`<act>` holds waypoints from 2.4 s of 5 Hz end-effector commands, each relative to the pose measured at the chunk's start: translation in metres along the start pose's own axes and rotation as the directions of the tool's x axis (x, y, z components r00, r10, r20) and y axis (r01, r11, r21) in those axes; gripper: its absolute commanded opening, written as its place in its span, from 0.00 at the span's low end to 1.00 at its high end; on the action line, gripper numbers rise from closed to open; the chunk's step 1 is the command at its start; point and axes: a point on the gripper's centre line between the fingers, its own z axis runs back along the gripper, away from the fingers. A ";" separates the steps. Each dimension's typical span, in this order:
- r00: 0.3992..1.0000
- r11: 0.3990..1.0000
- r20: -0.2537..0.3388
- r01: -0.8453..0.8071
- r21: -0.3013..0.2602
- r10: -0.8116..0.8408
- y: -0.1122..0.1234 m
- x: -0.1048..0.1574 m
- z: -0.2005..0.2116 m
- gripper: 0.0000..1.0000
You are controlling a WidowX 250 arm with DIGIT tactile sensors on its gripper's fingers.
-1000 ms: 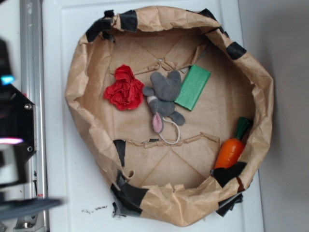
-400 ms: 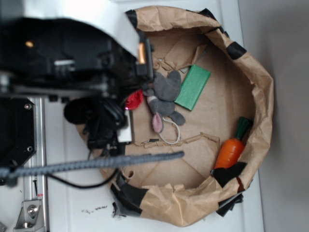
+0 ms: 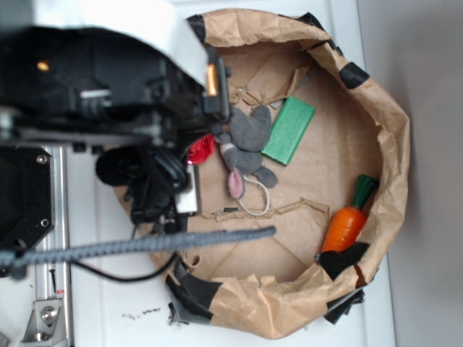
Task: Grab the red paper.
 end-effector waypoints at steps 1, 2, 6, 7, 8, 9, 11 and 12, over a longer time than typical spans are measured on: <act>0.999 1.000 0.041 0.024 0.002 -0.025 0.010 0.023 -0.061 1.00; 0.999 0.999 -0.019 0.041 -0.014 -0.041 0.012 0.021 -0.086 1.00; 0.991 0.987 -0.131 0.044 0.156 -0.023 0.019 -0.003 -0.122 1.00; 0.980 0.970 -0.199 0.061 0.235 -0.014 0.013 -0.013 -0.136 1.00; 0.967 0.977 -0.246 0.117 0.176 -0.071 -0.002 -0.026 -0.139 1.00; 0.957 0.985 -0.279 0.118 0.129 -0.078 -0.013 -0.035 -0.136 1.00; 0.957 0.993 -0.286 0.074 0.097 -0.043 -0.006 -0.028 -0.138 0.00; 0.964 0.997 -0.266 0.037 0.060 -0.020 -0.004 -0.021 -0.126 0.00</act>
